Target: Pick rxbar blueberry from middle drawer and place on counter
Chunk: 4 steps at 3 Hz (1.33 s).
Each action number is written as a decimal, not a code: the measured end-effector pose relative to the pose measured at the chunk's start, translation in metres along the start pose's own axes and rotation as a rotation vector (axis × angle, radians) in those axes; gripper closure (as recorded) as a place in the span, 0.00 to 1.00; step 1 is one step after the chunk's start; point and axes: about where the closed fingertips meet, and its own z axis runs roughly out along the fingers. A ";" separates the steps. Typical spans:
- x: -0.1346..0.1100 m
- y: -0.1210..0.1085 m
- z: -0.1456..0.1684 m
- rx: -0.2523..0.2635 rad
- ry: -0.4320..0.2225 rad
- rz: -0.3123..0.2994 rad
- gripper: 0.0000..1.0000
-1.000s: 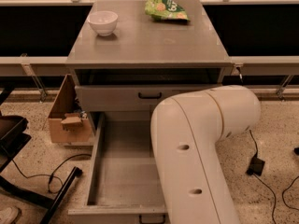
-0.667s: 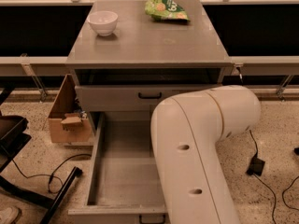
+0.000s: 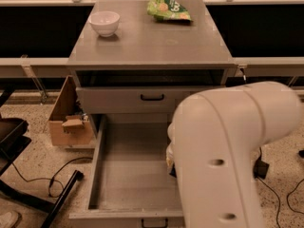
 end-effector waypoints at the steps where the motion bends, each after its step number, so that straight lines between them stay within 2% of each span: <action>1: 0.010 -0.024 -0.075 -0.041 -0.025 -0.061 1.00; 2: 0.017 -0.057 -0.153 -0.055 -0.081 -0.097 1.00; 3: 0.011 -0.062 -0.251 -0.077 -0.177 -0.138 1.00; 4: 0.002 -0.044 -0.350 -0.088 -0.267 -0.193 1.00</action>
Offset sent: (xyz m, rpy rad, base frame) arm -0.0534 -0.1048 0.2981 0.0091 -0.2838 0.1225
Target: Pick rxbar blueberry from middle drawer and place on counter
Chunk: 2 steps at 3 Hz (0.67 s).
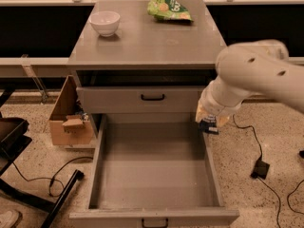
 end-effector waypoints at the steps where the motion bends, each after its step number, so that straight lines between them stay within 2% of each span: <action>1: -0.040 0.039 -0.084 -0.010 -0.097 -0.054 1.00; 2: -0.078 0.087 -0.140 -0.036 -0.178 -0.103 1.00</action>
Offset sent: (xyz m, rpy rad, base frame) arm 0.0854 0.0981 0.2595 -0.0340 -0.3074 0.1336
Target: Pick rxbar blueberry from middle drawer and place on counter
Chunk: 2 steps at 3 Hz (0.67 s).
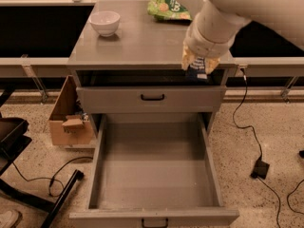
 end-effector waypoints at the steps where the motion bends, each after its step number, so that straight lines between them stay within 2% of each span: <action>1: -0.049 0.058 -0.016 -0.037 -0.059 -0.045 1.00; 2: -0.089 0.115 -0.008 -0.067 -0.104 -0.083 1.00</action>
Offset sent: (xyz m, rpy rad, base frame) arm 0.1395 0.1647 0.0885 0.0165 -0.1827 0.1363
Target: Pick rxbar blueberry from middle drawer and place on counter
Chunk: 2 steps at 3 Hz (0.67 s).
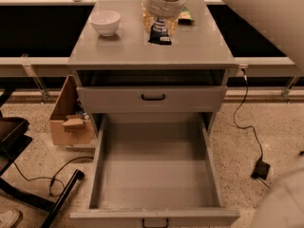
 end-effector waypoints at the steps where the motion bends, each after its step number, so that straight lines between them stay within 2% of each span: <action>1: -0.035 0.031 0.034 -0.006 -0.032 -0.002 1.00; 2: -0.060 0.038 0.090 0.024 -0.041 0.041 1.00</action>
Offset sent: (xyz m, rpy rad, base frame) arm 0.1732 0.0612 -0.0746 0.0038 -0.0237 -0.1310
